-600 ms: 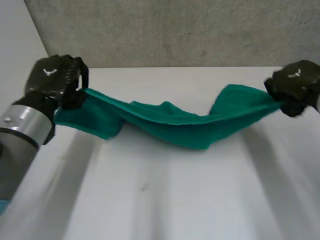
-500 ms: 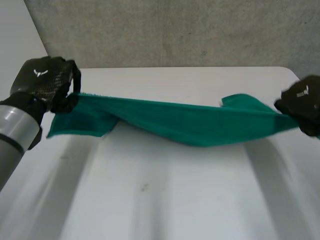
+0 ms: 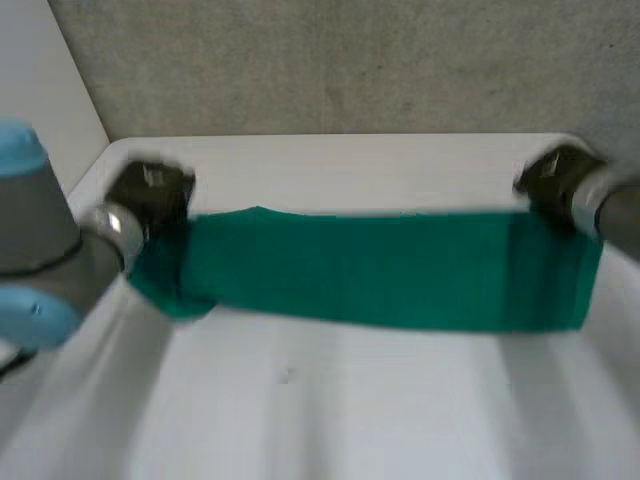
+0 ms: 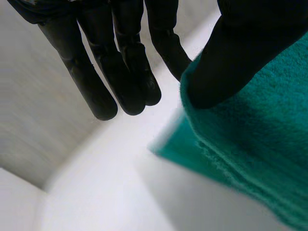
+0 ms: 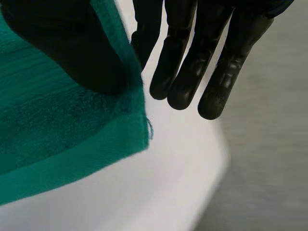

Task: Fold the towel.

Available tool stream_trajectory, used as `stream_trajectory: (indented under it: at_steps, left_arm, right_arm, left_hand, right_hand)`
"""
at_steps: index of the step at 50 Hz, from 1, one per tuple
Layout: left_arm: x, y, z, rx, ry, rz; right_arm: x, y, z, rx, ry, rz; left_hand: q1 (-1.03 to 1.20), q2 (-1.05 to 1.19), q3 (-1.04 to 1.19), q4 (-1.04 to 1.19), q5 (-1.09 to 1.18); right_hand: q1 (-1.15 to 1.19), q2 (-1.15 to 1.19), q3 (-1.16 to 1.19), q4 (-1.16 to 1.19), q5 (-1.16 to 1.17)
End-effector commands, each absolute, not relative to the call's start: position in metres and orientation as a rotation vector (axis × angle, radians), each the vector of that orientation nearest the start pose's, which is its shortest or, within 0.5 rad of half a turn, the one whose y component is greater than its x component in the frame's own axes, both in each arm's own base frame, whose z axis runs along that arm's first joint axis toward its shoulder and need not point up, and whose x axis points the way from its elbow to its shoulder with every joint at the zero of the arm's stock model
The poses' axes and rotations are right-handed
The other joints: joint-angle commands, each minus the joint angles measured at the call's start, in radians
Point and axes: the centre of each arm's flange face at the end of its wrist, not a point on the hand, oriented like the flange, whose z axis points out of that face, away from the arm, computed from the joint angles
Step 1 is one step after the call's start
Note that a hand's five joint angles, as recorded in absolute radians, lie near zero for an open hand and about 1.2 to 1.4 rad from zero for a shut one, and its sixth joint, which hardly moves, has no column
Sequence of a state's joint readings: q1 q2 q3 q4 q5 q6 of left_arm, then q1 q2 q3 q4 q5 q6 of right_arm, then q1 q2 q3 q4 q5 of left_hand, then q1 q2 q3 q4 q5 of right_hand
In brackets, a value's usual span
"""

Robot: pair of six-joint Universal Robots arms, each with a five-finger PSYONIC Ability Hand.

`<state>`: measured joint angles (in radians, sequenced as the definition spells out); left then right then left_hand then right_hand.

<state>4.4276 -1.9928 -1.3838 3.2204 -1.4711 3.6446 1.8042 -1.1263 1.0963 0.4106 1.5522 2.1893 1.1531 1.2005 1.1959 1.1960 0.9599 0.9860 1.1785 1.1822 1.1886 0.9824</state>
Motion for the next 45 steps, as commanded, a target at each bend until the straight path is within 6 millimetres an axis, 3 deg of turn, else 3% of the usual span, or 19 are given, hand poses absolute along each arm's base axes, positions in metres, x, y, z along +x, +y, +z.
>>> stream_trajectory:
  at_steps: [1,3,5,8,10,11,12,13,16,18,19,24,25,29,33,38,41,43,45]
  left_arm:
    - [-0.247,-0.367,0.395,0.46,1.224,-2.702]
    - [-0.241,-0.362,0.419,0.339,1.081,-2.803]
    - [-0.24,-0.357,0.428,0.265,1.043,-2.879]
    - [-0.239,-0.358,0.427,0.26,1.065,-2.886]
    - [-0.235,-0.36,0.407,0.282,1.228,-2.852]
    - [-0.235,-0.36,0.407,0.282,1.229,-2.851]
    - [-0.233,-0.362,0.392,0.296,1.32,-2.819]
    - [-0.229,-0.365,0.376,0.308,1.406,-2.774]
    - [-0.217,-0.368,0.334,0.327,1.573,-2.657]
    - [-0.215,-0.368,0.325,0.337,1.606,-2.631]
    - [-0.215,-0.364,0.301,0.389,1.691,-2.581]
    - [-0.22,-0.356,0.253,0.512,1.847,-2.495]
    - [-0.22,-0.355,0.244,0.531,1.871,-2.479]
    - [-0.22,-0.348,0.206,0.574,1.985,-2.391]
    - [-0.217,-0.336,0.171,0.608,2.12,-2.267]
    - [-0.208,-0.308,0.142,0.715,2.233,-2.046]
    - [-0.204,-0.298,0.14,0.771,2.245,-1.962]
    - [-0.191,-0.272,0.142,0.907,2.268,-1.744]
    - [-0.184,-0.256,0.142,0.993,2.297,-1.596]
  right_arm:
    - [0.219,-0.374,0.421,-0.794,1.766,-2.89]
    - [0.219,-0.371,0.439,-0.686,1.617,-2.978]
    - [0.215,-0.358,0.46,-0.613,1.468,-3.073]
    - [0.213,-0.349,0.459,-0.627,1.468,-3.069]
    - [0.213,-0.347,0.455,-0.639,1.485,-3.055]
    - [0.215,-0.346,0.445,-0.673,1.521,-3.017]
    - [0.219,-0.346,0.429,-0.721,1.575,-2.959]
    - [0.219,-0.346,0.429,-0.721,1.576,-2.958]
    - [0.222,-0.347,0.378,-0.855,1.744,-2.78]
    - [0.223,-0.346,0.369,-0.879,1.773,-2.742]
    - [0.225,-0.345,0.352,-0.914,1.825,-2.676]
    - [0.227,-0.347,0.292,-1.002,2.011,-2.458]
    - [0.227,-0.352,0.268,-1.024,2.082,-2.378]
    - [0.229,-0.36,0.216,-1.071,2.229,-2.184]
    - [0.225,-0.358,0.183,-1.112,2.366,-1.994]
    - [0.218,-0.334,0.165,-1.226,2.508,-1.699]
    - [0.21,-0.307,0.167,-1.374,2.567,-1.52]
    - [0.208,-0.298,0.17,-1.43,2.573,-1.479]
    - [0.201,-0.269,0.176,-1.642,2.56,-1.361]
  left_hand:
    - [0.243,0.196,0.2,0.2,0.262]
    - [0.243,0.196,0.2,0.2,0.262]
    - [0.243,0.196,0.2,0.2,0.262]
    - [0.243,0.196,0.2,0.2,0.262]
    - [0.243,0.196,0.2,0.2,0.262]
    - [0.243,0.196,0.2,0.2,0.262]
    - [0.243,0.196,0.2,0.2,0.262]
    - [0.243,0.196,0.2,0.2,0.262]
    - [0.243,0.196,0.2,0.2,0.262]
    - [0.243,0.196,0.2,0.2,0.262]
    - [0.243,0.196,0.2,0.2,0.262]
    - [0.243,0.196,0.2,0.2,0.262]
    - [0.243,0.196,0.2,0.2,0.262]
    - [0.243,0.196,0.2,0.2,0.262]
    - [0.243,0.196,0.2,0.2,0.262]
    - [0.243,0.196,0.2,0.2,0.262]
    - [0.243,0.196,0.2,0.2,0.262]
    - [0.243,0.196,0.2,0.2,0.262]
    - [0.243,0.196,0.2,0.2,0.262]
  right_hand:
    - [0.41,0.218,0.214,0.208,0.239]
    - [0.41,0.218,0.214,0.208,0.239]
    - [0.41,0.218,0.214,0.208,0.239]
    - [0.41,0.218,0.214,0.208,0.239]
    - [0.41,0.218,0.214,0.208,0.239]
    - [0.41,0.218,0.214,0.208,0.239]
    - [0.41,0.218,0.214,0.208,0.239]
    - [0.41,0.218,0.214,0.208,0.239]
    - [0.41,0.218,0.214,0.208,0.239]
    - [0.41,0.218,0.214,0.208,0.239]
    - [0.41,0.218,0.214,0.208,0.239]
    - [0.41,0.218,0.214,0.208,0.239]
    - [0.41,0.218,0.214,0.208,0.239]
    - [0.41,0.218,0.214,0.208,0.239]
    - [0.41,0.218,0.214,0.208,0.239]
    - [0.41,0.218,0.214,0.208,0.239]
    - [0.41,0.218,0.214,0.208,0.239]
    - [0.41,0.218,0.214,0.208,0.239]
    - [0.41,0.218,0.214,0.208,0.239]
